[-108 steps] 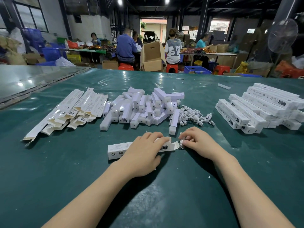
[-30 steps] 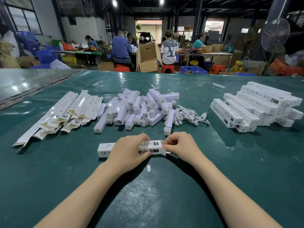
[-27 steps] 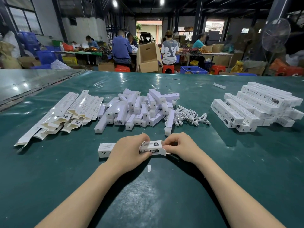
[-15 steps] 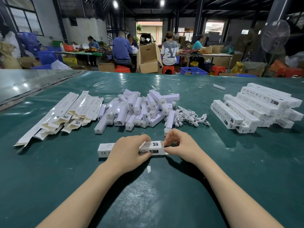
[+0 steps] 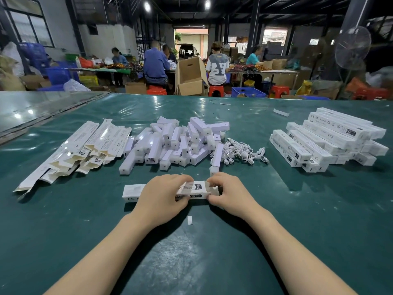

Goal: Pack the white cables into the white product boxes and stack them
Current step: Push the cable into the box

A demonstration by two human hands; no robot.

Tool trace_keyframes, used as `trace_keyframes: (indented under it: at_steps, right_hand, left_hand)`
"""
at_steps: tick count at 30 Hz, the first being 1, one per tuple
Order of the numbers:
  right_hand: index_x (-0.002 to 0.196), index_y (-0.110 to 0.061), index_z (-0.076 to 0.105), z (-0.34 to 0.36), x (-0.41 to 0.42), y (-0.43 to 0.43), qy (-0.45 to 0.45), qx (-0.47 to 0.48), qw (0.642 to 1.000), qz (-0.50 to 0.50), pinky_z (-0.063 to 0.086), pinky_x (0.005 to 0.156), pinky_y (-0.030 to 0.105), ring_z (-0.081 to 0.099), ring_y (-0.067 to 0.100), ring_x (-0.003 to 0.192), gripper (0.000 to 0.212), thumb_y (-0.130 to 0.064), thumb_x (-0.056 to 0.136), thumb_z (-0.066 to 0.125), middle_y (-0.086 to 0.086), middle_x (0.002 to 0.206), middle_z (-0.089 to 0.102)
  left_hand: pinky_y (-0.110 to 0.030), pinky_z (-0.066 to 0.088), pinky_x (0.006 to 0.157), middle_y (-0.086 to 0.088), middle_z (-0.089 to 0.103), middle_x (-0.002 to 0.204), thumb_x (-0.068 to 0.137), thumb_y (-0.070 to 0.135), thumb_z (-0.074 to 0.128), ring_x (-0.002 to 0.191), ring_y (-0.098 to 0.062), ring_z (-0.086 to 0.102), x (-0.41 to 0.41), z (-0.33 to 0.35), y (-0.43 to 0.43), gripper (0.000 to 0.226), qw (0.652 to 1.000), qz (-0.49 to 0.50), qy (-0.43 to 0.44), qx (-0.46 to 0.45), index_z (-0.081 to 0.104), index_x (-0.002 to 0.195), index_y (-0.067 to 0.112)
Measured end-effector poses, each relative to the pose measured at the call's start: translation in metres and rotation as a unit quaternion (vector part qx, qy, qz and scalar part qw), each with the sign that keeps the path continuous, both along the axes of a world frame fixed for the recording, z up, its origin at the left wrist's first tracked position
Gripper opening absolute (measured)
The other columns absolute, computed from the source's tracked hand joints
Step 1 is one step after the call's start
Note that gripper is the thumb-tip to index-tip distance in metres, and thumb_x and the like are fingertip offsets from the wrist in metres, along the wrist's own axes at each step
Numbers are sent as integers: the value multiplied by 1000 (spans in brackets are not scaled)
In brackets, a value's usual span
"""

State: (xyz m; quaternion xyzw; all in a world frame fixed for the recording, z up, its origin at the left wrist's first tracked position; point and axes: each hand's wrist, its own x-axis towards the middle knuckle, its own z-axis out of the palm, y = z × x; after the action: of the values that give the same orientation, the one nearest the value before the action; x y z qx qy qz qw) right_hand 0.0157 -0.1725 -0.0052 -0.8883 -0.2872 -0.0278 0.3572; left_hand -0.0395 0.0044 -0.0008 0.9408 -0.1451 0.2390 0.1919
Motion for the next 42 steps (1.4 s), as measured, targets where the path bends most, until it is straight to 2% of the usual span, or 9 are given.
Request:
trace_keyframes:
  at_steps: [5, 10, 16, 20, 26, 29, 33, 36, 42]
  right_hand:
    - [74, -27, 48, 2, 1, -2, 37, 179, 981, -62, 41, 61, 11, 55, 1, 64, 36, 6, 73, 59, -10, 71, 60]
    - [59, -30, 51, 1, 0, -2, 30, 142, 989, -38, 34, 54, 13, 44, -1, 50, 37, 3, 74, 59, -13, 57, 54]
    - [58, -34, 46, 0, -4, 1, 5, 115, 993, -33, 28, 51, 14, 38, 4, 50, 37, -2, 70, 58, -12, 49, 43]
    - [58, -34, 46, 3, -7, 3, -8, 80, 997, -9, 31, 53, 12, 44, 0, 55, 39, 1, 72, 55, -22, 51, 49]
    - [63, -22, 43, 3, -7, 4, -57, 33, 998, -8, 27, 54, 25, 33, 14, 57, 27, -6, 78, 58, -11, 54, 38]
    - [63, -23, 44, 3, -8, 6, -57, 35, 997, -24, 27, 54, 25, 35, 10, 54, 26, -7, 77, 59, -9, 53, 39]
    - [70, -23, 49, 6, -8, 8, 85, 190, 978, -28, 35, 51, 19, 40, 5, 46, 28, 4, 75, 56, -4, 54, 46]
    - [81, -12, 52, 12, -6, 3, 257, 356, 898, 23, 43, 42, 22, 49, 12, 45, 18, 5, 79, 58, 6, 61, 51]
    - [77, -10, 53, 12, -7, 1, 278, 331, 901, 49, 50, 46, 24, 51, 10, 46, 18, 5, 87, 53, 1, 65, 54]
  left_hand:
    - [-29, 42, 70, 6, 68, 90, 72, 13, 72, 82, -20, 60, -1, 2, -4, 29, 999, -5, -32, -12, 64, 100, 16]
    - [-28, 41, 69, 7, 67, 87, 71, 12, 74, 79, -19, 60, -1, 2, -5, 28, 999, -10, -25, -20, 65, 97, 16]
    - [-28, 41, 73, 5, 68, 91, 70, 9, 74, 84, -21, 61, 0, 2, -3, 29, 999, 9, -35, -25, 66, 98, 14]
    - [-28, 42, 76, 6, 67, 93, 71, 9, 72, 86, -19, 58, 0, 2, -2, 30, 1000, -7, -17, -15, 65, 100, 16]
    - [-22, 38, 77, 6, 67, 97, 73, 14, 74, 89, -16, 58, 1, 3, -3, 32, 1000, -12, -12, -26, 65, 104, 16]
    - [-22, 38, 77, 6, 67, 97, 72, 14, 75, 91, -16, 58, 0, 3, -4, 33, 999, -7, -15, -35, 65, 103, 15]
    - [-23, 38, 77, 6, 67, 99, 73, 15, 74, 92, -17, 58, 0, 3, -6, 32, 999, -4, -25, -42, 64, 103, 15]
    - [-23, 38, 79, 7, 67, 101, 73, 15, 74, 94, -17, 58, 1, 3, -5, 32, 998, 2, -38, -51, 64, 104, 14]
    - [-20, 38, 74, 1, 70, 92, 66, 8, 79, 85, -21, 63, -2, 4, -7, 33, 997, -17, -56, -53, 68, 96, 10]
